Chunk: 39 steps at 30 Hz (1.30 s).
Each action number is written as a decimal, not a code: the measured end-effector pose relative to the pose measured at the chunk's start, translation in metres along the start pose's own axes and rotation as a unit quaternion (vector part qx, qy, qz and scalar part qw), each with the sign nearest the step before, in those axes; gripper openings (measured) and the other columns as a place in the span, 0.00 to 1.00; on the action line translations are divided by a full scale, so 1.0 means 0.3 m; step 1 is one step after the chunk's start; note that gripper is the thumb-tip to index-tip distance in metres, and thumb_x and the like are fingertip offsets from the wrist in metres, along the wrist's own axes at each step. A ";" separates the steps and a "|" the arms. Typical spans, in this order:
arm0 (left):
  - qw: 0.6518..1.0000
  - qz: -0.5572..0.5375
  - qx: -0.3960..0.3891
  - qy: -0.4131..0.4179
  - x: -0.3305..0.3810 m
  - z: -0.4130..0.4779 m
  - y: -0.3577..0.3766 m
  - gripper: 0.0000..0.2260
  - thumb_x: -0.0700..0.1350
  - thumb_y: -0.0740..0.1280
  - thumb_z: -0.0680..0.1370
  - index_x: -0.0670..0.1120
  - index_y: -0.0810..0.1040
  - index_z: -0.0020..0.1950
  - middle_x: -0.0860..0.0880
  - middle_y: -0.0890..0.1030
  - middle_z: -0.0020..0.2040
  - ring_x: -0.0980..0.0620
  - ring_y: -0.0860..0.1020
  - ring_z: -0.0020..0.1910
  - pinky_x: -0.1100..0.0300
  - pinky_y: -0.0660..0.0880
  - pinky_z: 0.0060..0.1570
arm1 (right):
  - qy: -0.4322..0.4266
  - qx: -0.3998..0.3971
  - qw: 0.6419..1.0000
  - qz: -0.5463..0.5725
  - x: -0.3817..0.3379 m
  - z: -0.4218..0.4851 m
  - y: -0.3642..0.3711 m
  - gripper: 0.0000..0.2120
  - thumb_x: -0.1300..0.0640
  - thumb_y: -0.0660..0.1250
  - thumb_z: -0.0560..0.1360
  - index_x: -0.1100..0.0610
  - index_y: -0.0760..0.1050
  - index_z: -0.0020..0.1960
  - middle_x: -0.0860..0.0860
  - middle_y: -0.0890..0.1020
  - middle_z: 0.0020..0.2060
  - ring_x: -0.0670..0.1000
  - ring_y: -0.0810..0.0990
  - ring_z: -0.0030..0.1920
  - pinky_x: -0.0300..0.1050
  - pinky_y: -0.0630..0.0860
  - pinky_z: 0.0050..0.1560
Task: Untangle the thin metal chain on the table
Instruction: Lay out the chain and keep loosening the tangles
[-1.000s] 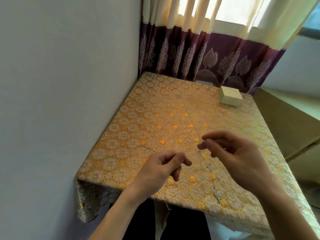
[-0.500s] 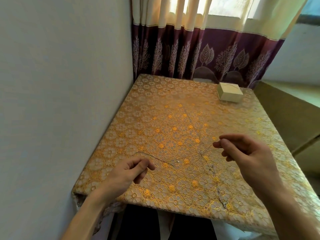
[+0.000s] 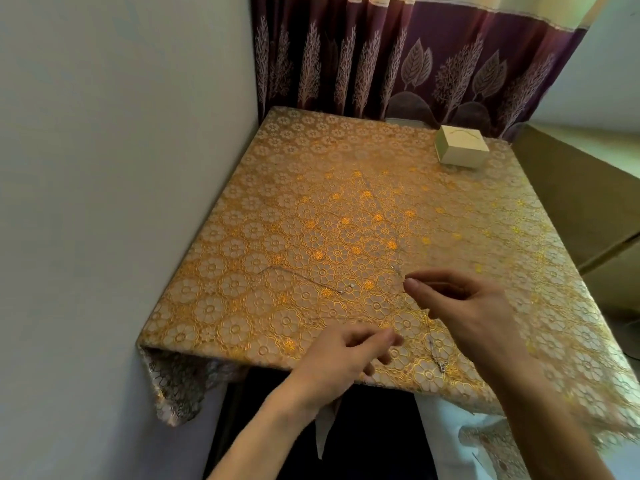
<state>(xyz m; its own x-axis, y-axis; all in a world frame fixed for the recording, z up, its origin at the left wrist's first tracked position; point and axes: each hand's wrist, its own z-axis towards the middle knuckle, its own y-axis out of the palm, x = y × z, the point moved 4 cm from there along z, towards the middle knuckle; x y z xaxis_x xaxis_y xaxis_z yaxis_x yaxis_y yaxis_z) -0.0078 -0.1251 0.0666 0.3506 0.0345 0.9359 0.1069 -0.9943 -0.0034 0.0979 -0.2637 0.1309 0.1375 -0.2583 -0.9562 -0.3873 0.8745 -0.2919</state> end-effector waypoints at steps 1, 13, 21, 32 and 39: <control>0.999 -0.035 0.005 -0.021 -0.036 -0.011 0.026 0.12 0.58 0.66 0.80 0.55 0.87 0.53 0.57 0.82 0.41 0.58 0.75 0.38 0.71 0.70 0.34 | 0.023 0.011 1.000 0.012 0.039 -0.026 0.012 0.05 0.54 0.76 0.70 0.50 0.86 0.46 0.49 0.87 0.40 0.46 0.84 0.40 0.38 0.78 0.38; 0.971 -0.141 0.109 -0.160 -0.336 -0.150 0.139 0.05 0.54 0.71 0.77 0.59 0.87 0.48 0.60 0.86 0.43 0.58 0.74 0.39 0.62 0.70 0.39 | 0.249 0.052 0.965 0.058 0.401 -0.387 0.139 0.01 0.57 0.75 0.74 0.53 0.85 0.46 0.50 0.87 0.37 0.42 0.80 0.33 0.34 0.76 0.34; 0.968 -0.147 0.136 -0.148 -0.396 -0.188 0.150 0.05 0.49 0.72 0.77 0.57 0.87 0.48 0.54 0.87 0.45 0.60 0.78 0.39 0.66 0.73 0.38 | 0.291 0.051 0.953 0.067 0.455 -0.486 0.190 0.03 0.56 0.71 0.77 0.53 0.84 0.47 0.48 0.87 0.40 0.42 0.83 0.37 0.35 0.77 0.36; 0.956 -0.179 0.179 -0.147 -0.432 -0.205 0.115 0.04 0.48 0.71 0.77 0.51 0.86 0.46 0.50 0.86 0.43 0.55 0.78 0.38 0.63 0.71 0.36 | 0.285 -0.017 0.956 0.065 0.450 -0.471 0.252 0.03 0.58 0.71 0.77 0.55 0.82 0.45 0.48 0.85 0.36 0.44 0.80 0.35 0.38 0.77 0.38; 0.974 -0.116 0.139 -0.134 -0.432 -0.222 0.062 0.04 0.42 0.72 0.77 0.44 0.86 0.46 0.50 0.86 0.39 0.62 0.79 0.35 0.69 0.73 0.36 | 0.328 -0.094 0.934 0.109 0.445 -0.442 0.280 0.11 0.48 0.70 0.77 0.55 0.84 0.46 0.46 0.80 0.34 0.43 0.76 0.34 0.41 0.76 0.37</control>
<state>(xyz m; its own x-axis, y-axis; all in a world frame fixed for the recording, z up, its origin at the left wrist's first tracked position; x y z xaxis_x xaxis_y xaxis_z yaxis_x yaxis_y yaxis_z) -0.1131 -0.1548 -0.0313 0.5134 0.3172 0.7974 0.4467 -0.8921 0.0672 -0.0372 -0.2792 -0.0241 -0.5273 -0.3333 -0.7816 -0.5031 0.8637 -0.0289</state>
